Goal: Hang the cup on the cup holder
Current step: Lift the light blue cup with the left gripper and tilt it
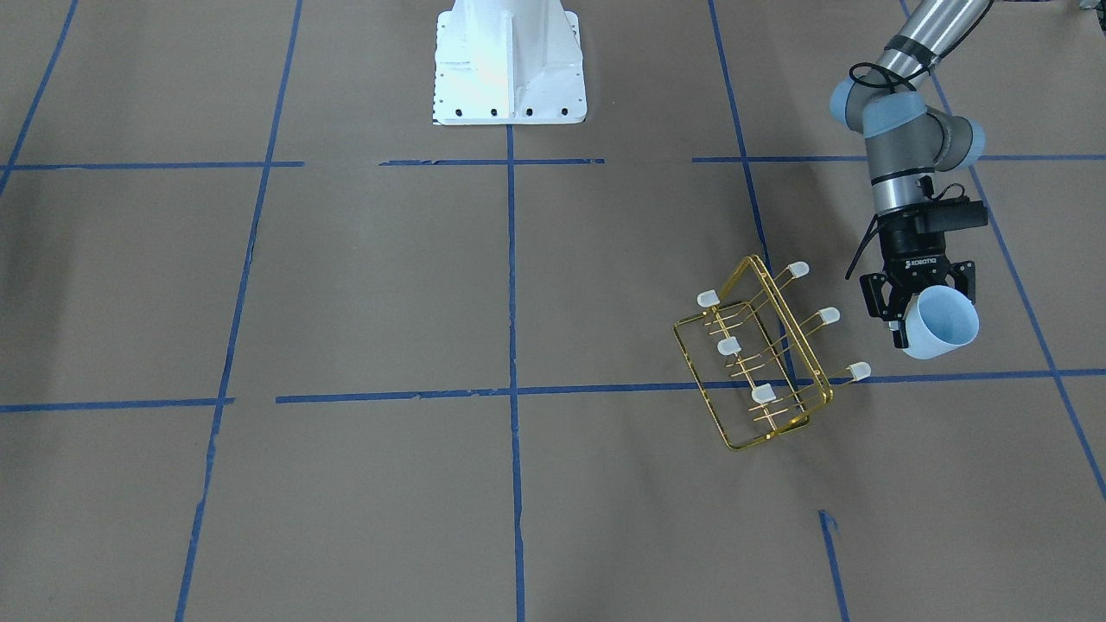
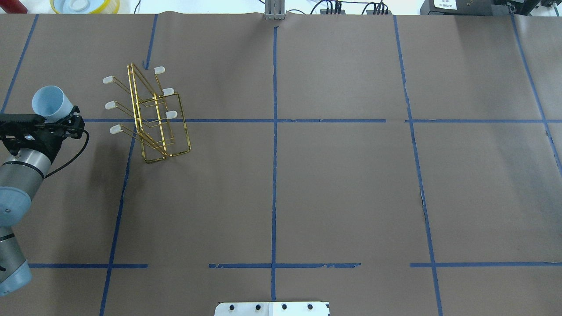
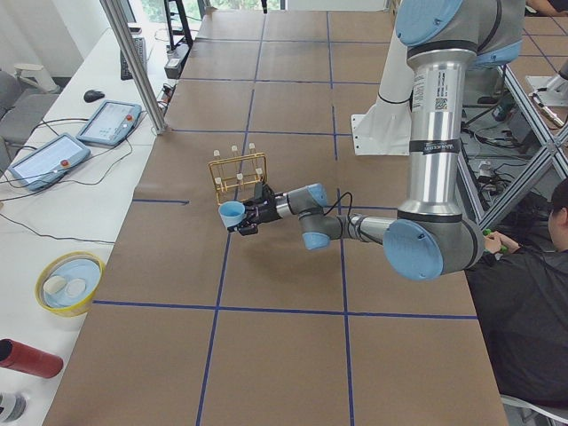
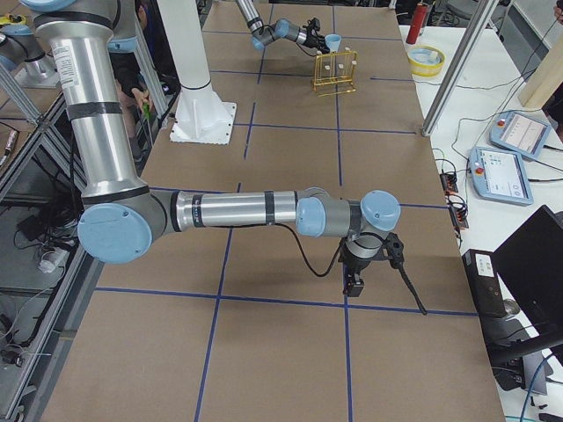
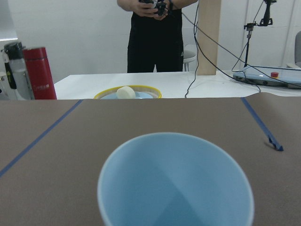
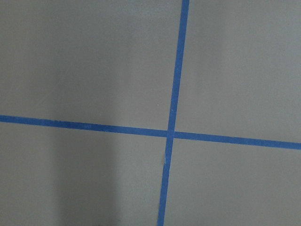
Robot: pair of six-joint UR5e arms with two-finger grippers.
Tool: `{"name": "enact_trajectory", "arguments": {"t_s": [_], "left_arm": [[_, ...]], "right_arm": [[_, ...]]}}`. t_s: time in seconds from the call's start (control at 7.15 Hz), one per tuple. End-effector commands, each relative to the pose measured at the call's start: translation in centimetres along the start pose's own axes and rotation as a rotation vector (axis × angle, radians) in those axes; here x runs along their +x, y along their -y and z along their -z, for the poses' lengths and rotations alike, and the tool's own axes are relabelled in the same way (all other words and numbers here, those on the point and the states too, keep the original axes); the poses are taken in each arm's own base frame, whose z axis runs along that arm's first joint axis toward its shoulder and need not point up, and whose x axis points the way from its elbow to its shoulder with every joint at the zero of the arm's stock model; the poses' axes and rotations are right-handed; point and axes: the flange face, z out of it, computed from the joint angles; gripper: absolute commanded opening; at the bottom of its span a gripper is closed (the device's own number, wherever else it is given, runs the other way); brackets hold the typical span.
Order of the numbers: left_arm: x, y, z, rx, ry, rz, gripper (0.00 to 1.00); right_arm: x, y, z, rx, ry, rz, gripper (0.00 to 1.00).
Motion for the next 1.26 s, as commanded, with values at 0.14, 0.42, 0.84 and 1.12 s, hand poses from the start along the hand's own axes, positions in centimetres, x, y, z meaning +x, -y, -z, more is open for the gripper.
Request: {"name": "enact_trajectory", "arguments": {"t_s": [0.14,0.42,0.84,1.12], "left_arm": [[-1.2,4.2,4.7,-0.003,-0.069,-0.284,0.21],[-3.3,4.0,5.9,-0.020,-0.048,-0.404,0.07],[-2.6,5.6,6.7,0.009,-0.044,-0.821,0.07],[-2.7,6.9,7.0,0.063,0.035,-1.045,0.03]], "right_arm": [[0.0,0.0,0.0,0.000,0.000,0.000,1.00],[0.0,0.0,0.0,0.000,0.000,0.000,1.00],[0.0,0.0,0.0,0.000,0.000,0.000,1.00],[0.0,0.0,0.0,0.000,0.000,0.000,1.00]]}}
